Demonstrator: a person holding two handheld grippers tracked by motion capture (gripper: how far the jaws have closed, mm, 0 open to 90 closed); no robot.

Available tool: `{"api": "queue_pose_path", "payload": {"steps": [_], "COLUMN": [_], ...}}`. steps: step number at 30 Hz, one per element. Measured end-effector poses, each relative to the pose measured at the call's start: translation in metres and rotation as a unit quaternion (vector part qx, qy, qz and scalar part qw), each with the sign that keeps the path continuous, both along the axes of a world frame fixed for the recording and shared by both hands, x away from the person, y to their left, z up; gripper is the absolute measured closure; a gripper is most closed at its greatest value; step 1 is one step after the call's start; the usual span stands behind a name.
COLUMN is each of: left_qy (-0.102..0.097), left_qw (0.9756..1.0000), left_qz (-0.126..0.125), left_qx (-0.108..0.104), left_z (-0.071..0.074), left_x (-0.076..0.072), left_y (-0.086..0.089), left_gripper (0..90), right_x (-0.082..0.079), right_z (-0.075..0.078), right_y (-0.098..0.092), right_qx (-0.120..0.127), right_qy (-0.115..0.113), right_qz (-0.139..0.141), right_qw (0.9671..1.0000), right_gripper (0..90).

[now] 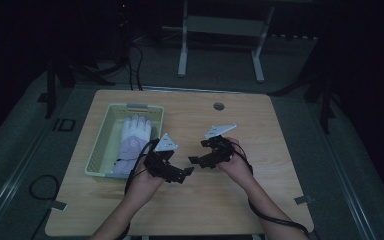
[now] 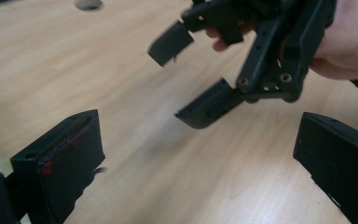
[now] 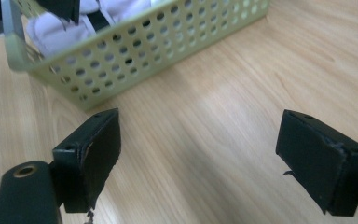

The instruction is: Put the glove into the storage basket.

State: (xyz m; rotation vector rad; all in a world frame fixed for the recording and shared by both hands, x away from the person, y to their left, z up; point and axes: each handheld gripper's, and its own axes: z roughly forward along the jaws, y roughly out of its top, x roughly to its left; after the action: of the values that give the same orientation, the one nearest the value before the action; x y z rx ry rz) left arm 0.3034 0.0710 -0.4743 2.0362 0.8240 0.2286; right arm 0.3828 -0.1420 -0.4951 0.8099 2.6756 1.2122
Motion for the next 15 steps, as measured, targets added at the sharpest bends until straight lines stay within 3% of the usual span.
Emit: {"api": "queue_pose_path", "payload": {"steps": [5, 6, 8, 10, 15], "left_qy": [0.002, 0.009, 0.009, 0.005, -0.007], "left_qw": [0.9998, 0.9994, 0.9994, 0.9985, 0.9977], "left_qz": [-0.021, -0.035, -0.035, -0.054, -0.067], "left_qx": [0.001, -0.003, -0.003, -0.004, -0.005], "left_z": [-0.013, -0.02, -0.02, -0.03, -0.041], "left_x": [-0.006, -0.009, -0.009, -0.015, -0.022], "left_y": [-0.015, -0.021, -0.021, -0.03, -0.041], "left_gripper": [1.8, 1.8, 1.8, 1.8, 1.8], "right_x": [-0.004, -0.005, -0.007, -0.01, -0.015], "right_z": [-0.009, -0.011, -0.017, -0.023, -0.033], "right_y": [-0.01, -0.013, -0.02, -0.028, -0.041], "right_qx": [-0.005, -0.003, -0.003, -0.001, -0.003], "right_qy": [-0.002, 0.0, -0.003, -0.002, -0.003], "right_qz": [0.0, 0.0, 0.0, -0.002, -0.003], "right_qw": [1.0, 1.0, 1.0, 1.0, 1.0], "right_gripper": [13.9, 14.0, 14.0, 14.0, 14.0]}}
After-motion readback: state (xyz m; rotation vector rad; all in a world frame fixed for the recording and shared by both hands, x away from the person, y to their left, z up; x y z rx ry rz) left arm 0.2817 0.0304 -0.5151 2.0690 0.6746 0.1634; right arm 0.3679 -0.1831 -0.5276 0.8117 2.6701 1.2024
